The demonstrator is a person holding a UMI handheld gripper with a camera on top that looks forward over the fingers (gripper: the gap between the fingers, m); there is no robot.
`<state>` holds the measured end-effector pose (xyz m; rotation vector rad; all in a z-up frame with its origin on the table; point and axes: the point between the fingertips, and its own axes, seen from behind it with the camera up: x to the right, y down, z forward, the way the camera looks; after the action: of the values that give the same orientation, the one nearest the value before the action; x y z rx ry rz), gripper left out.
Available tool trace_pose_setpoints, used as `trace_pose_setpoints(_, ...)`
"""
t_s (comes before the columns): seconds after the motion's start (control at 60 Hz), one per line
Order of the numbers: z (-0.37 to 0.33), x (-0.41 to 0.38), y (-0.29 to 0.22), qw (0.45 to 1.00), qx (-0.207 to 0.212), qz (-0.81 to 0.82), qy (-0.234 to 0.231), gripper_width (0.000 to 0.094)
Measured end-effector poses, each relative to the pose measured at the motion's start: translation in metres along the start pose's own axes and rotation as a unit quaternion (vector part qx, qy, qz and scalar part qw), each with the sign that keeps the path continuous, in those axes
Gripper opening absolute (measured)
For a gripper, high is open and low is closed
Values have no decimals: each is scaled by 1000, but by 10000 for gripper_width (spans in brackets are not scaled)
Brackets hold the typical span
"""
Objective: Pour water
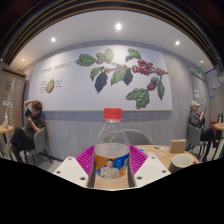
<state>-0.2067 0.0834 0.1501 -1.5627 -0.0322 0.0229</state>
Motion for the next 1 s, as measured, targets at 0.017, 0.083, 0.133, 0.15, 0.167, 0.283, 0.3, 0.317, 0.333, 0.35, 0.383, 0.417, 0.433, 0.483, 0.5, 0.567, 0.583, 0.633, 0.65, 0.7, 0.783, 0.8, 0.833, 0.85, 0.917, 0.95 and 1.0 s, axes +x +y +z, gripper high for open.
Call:
trace_pose_setpoints(0.017, 0, 0, 0, 1000, 0, -1, -1, 446)
trace_pose_setpoints(0.083, 2, -1, 1, 1000, -4, 1, -6, 384)
trace_pose_setpoints(0.133, 1, 2, -1, 1000, -3, 5, -7, 351)
trace_pose_setpoints(0.15, 1, 2, -1, 1000, -2, 7, -9, 341)
trace_pose_setpoints(0.167, 0, 2, -2, 1000, -1, 11, -10, 334)
trace_pose_setpoints(0.283, -3, 11, 0, 998, 13, 56, -8, 327)
trace_pose_setpoints(0.3, -4, 14, -1, 997, 15, 70, -6, 327)
trace_pose_setpoints(0.317, -5, 17, 0, 996, 15, 88, -6, 326)
trace_pose_setpoints(0.333, -7, 19, 0, 994, 17, 109, -9, 327)
trace_pose_setpoints(0.35, -8, 21, -1, 991, 19, 133, -11, 326)
trace_pose_setpoints(0.383, -12, 27, -4, 981, 21, 191, -16, 326)
trace_pose_setpoints(0.417, -14, 36, -3, 966, 20, 257, -20, 326)
trace_pose_setpoints(0.433, -15, 42, -3, 957, 20, 290, -22, 326)
trace_pose_setpoints(0.483, -19, 50, -6, 921, 26, 389, -20, 327)
trace_pose_setpoints(0.5, -14, 65, 0, 906, 30, 420, -27, 327)
trace_pose_setpoints(0.567, -27, 79, -7, 840, 36, 541, -29, 332)
trace_pose_setpoints(0.583, -25, 82, -8, 820, 40, 570, -30, 332)
trace_pose_setpoints(0.633, -23, 96, -3, 765, 44, 641, -41, 347)
trace_pose_setpoints(0.65, -29, 94, -8, 747, 42, 662, -39, 352)
trace_pose_setpoints(0.7, -32, 96, -4, 697, 34, 715, -42, 355)
trace_pose_setpoints(0.783, -24, 97, -2, 653, 20, 754, -64, 353)
trace_pose_setpoints(0.8, -36, 86, -14, 647, 21, 760, -57, 356)
trace_pose_setpoints(0.833, -39, 87, -17, 635, 25, 770, -57, 357)
trace_pose_setpoints(0.85, -41, 88, -18, 629, 26, 775, -58, 357)
trace_pose_setpoints(0.917, -39, 86, -20, 592, 20, 803, -64, 358)
trace_pose_setpoints(0.95, -41, 84, -22, 572, 17, 817, -69, 370)
trace_pose_setpoints(1.0, -46, 79, -24, 551, 8, 831, -76, 373)
